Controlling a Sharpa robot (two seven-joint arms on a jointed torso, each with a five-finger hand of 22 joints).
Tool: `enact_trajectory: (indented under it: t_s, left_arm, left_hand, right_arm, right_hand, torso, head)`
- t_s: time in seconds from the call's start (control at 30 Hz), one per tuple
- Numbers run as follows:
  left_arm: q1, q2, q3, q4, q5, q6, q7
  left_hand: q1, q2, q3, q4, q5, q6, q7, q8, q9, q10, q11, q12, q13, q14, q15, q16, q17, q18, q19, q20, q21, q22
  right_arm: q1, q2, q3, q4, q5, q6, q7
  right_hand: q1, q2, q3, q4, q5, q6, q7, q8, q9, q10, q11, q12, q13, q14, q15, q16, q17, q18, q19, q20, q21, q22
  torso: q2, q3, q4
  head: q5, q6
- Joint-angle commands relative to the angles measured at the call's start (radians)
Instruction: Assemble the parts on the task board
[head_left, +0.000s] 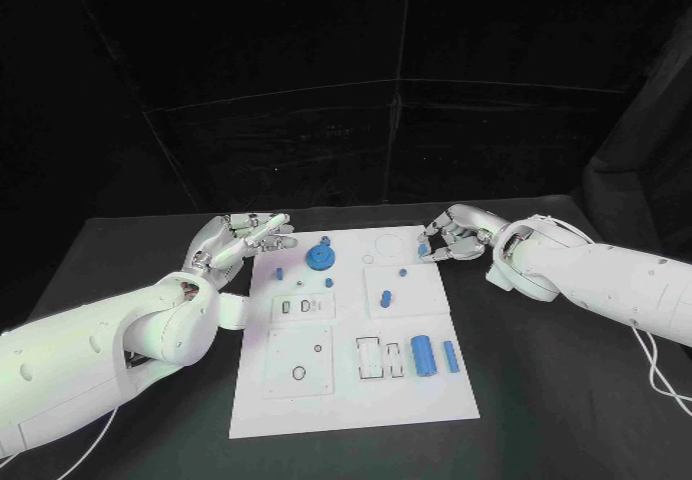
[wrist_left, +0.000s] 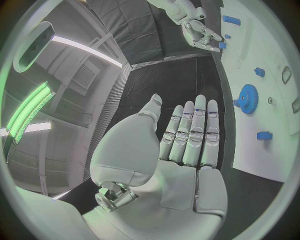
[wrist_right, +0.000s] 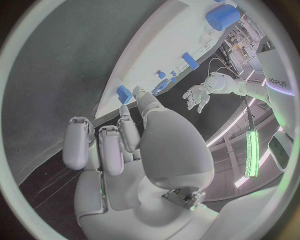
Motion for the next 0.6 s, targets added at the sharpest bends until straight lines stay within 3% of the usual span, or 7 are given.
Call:
enact_trajectory:
  t_s: [0.03,0.2,0.6]
  left_arm:
    - [0.001,0.001,0.001,0.001,-0.004,0.012,0.007]
    - [0.001,0.001,0.001,0.001,-0.004,0.012,0.006]
    - [0.001,0.001,0.001,0.0,-0.004,0.012,0.006]
  left_hand:
    - [0.0,0.011,0.0,-0.008,-0.001,0.005,0.002,-0.006,-0.001,0.002,0.003,-0.005,-0.001,0.005,0.005,-0.005,-0.001,0.016,0.009,0.0,-0.006,-0.001]
    - [0.0,0.011,0.0,-0.008,-0.001,0.005,0.002,-0.006,-0.001,0.002,0.003,-0.005,-0.001,0.005,0.005,-0.005,-0.001,0.016,0.009,0.0,-0.006,-0.001]
    - [0.0,0.011,-0.001,-0.009,-0.001,0.006,0.001,-0.007,-0.001,0.003,0.003,-0.006,-0.001,0.005,0.005,-0.007,-0.002,0.016,0.009,0.0,-0.007,-0.002]
  right_arm:
    - [0.0,0.003,0.0,-0.003,-0.023,0.013,-0.003]
    - [-0.002,0.009,0.001,-0.011,-0.031,0.015,-0.008]
    - [-0.004,0.026,0.001,-0.032,-0.043,0.012,-0.019]
  right_hand:
    - [0.014,0.003,0.002,-0.01,-0.008,0.011,-0.001,0.004,0.002,0.007,-0.001,0.012,0.027,0.07,0.0,0.009,0.087,0.003,0.001,-0.002,-0.004,0.006]
    - [0.022,0.017,0.013,-0.023,-0.039,0.02,-0.001,0.005,0.002,0.023,-0.001,0.042,0.051,0.075,0.0,0.017,0.106,0.0,0.013,-0.002,0.002,0.022]
    - [0.02,0.047,0.041,-0.032,-0.062,0.042,-0.003,0.008,0.002,0.034,-0.003,0.062,0.066,0.078,-0.001,0.024,0.123,-0.004,0.027,-0.003,0.01,0.044]
  torso:
    - [0.0,0.0002,-0.0006]
    - [-0.001,0.0,0.0]
    - [0.0,0.0001,-0.0006]
  head:
    - [0.0,-0.001]
    - [0.0,-0.001]
    - [-0.002,-0.001]
